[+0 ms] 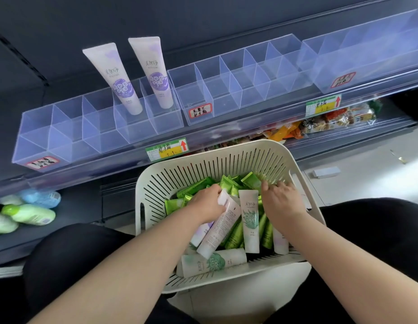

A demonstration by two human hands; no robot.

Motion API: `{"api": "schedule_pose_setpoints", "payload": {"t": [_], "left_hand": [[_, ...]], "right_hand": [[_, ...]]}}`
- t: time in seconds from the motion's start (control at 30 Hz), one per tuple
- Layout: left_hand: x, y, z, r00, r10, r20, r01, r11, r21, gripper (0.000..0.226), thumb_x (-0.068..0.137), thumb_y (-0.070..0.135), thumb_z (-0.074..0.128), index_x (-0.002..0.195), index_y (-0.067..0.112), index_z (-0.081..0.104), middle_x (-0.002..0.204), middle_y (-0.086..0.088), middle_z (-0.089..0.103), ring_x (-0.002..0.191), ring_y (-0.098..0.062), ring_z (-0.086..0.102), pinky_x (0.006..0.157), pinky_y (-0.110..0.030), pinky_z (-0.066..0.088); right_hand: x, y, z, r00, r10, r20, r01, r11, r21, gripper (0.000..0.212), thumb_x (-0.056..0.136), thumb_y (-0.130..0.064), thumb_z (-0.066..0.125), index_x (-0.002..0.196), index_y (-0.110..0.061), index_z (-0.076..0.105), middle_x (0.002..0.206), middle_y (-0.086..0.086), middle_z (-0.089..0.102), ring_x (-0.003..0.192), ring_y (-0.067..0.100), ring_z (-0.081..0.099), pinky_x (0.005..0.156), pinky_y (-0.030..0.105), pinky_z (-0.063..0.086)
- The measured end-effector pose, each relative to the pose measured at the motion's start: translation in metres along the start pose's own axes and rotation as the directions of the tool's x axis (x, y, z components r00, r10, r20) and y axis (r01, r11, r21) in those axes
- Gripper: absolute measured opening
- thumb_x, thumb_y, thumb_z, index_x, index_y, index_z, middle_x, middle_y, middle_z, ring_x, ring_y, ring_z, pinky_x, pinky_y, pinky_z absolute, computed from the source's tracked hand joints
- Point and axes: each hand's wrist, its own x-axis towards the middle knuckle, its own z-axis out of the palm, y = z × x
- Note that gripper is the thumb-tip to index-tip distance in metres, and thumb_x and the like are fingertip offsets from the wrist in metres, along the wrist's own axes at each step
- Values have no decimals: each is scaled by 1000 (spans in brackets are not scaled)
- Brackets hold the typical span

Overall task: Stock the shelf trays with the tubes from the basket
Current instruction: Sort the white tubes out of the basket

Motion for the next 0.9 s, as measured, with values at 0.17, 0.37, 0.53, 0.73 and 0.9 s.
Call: {"api": "schedule_pose_setpoints", "payload": {"t": [0.17,0.37,0.53,0.73,0.9], "left_hand": [[-9,6,-3,990,51,-132,-55,998,-25,45,86,16,54,125,37,48,112,2,62,90,-21,59,64,-31,47],[-19,7,-26,920,11,-393,-111,966,-233,20,92,18,56,109,29,56,98,3,64,83,-19,62,65,-35,53],[-30,7,-40,871,38,-490,-203,936,-287,20,93,19,57,111,28,55,104,2,65,84,-16,62,60,-29,51],[-56,-3,-60,790,39,-612,-254,929,-269,19,92,22,57,107,33,55,97,7,65,85,-18,62,69,-37,54],[-84,-23,-101,694,11,-720,-360,871,-334,23,89,18,59,97,39,55,92,13,64,84,-8,61,66,-32,53]], "right_hand": [[-3,6,-3,999,26,37,-28,999,38,36,89,-12,52,125,-9,50,112,4,61,105,22,53,84,32,45],[-4,18,-21,998,-64,16,58,967,249,34,86,-13,58,117,-26,60,100,-5,67,95,18,59,89,34,45],[-15,18,-48,998,-68,-9,64,883,465,16,89,-17,58,94,-27,68,86,-9,65,76,10,59,64,22,46],[-28,9,-95,976,-40,-213,150,835,529,16,90,-22,57,97,-31,69,86,-14,62,81,10,56,56,23,44],[-32,-24,-141,881,-58,-470,333,782,527,20,91,-22,56,104,-30,68,100,-8,61,101,16,52,77,37,50]]}}
